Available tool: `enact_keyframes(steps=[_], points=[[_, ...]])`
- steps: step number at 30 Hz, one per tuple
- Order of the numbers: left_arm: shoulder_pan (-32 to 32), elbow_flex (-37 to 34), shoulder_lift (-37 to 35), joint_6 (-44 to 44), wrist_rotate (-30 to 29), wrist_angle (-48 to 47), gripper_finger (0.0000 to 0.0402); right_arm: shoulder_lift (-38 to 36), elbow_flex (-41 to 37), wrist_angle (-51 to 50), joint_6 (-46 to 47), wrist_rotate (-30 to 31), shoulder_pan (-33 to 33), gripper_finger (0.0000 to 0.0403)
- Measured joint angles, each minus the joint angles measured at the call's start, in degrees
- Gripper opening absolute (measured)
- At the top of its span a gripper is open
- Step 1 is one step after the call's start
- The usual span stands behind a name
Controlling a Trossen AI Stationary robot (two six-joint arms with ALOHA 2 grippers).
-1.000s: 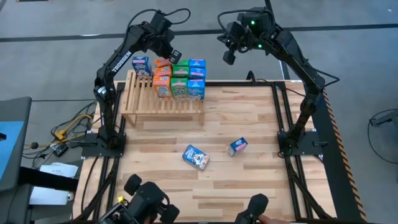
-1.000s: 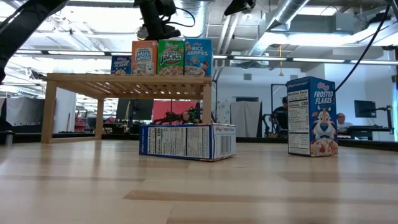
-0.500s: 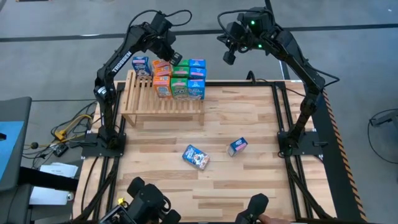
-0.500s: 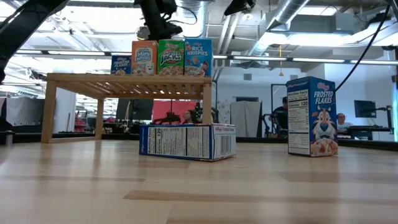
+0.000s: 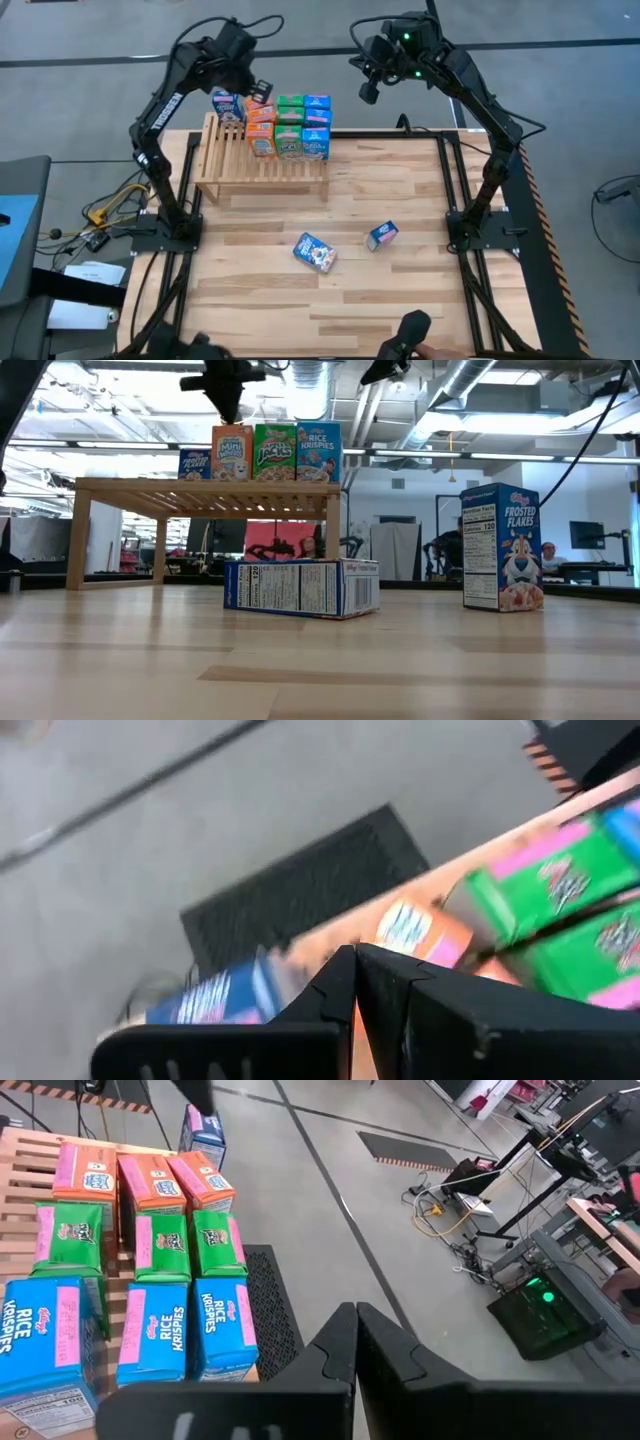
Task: Stack cereal on shelf
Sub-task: Adjust the orange cereal boxes on the shelf
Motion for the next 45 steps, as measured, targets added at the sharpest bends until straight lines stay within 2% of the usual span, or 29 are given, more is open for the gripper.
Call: enact_keyframes(steps=[4, 10, 16, 21, 26, 36, 39, 45], points=[[-1.22, -0.04, -0.61, -4.3, -0.18, -6.04, 0.0, 0.0, 0.0, 0.02, -0.06, -0.07, -0.01, 0.0026], [-2.46, -0.53, -0.62, -3.59, -0.31, -6.06, 0.0, 0.0, 0.0, 0.0, -0.15, -0.11, 0.0, 0.0026], [-2.41, -9.55, -3.25, -2.87, 0.41, -6.37, 0.0, 0.0, 0.0, 0.0, -0.95, -0.16, -0.01, 0.0026], [-2.37, -16.03, -5.18, -2.84, -0.28, -1.94, 0.0, -0.02, 0.0, 0.02, -1.07, -0.33, 0.0, 0.0026], [-1.5, -16.95, -5.62, -1.52, -1.6, 1.28, 0.0, -0.02, 0.0, 0.04, -1.15, -0.37, -0.02, 0.0026], [0.1, -17.16, -5.42, -1.17, -0.66, 0.8, 0.0, -0.02, 0.0, 0.01, -1.11, -0.39, 0.0, 0.0026], [0.34, -20.01, -5.43, 0.41, 1.03, 3.94, 0.0, -0.02, 0.0, 0.0, -1.11, -0.39, 0.0, 0.0026], [0.74, -22.73, -5.37, -0.1, 0.48, 5.04, 0.0, -0.02, 0.0, 0.02, -1.36, -0.39, -0.02, 0.0026]])
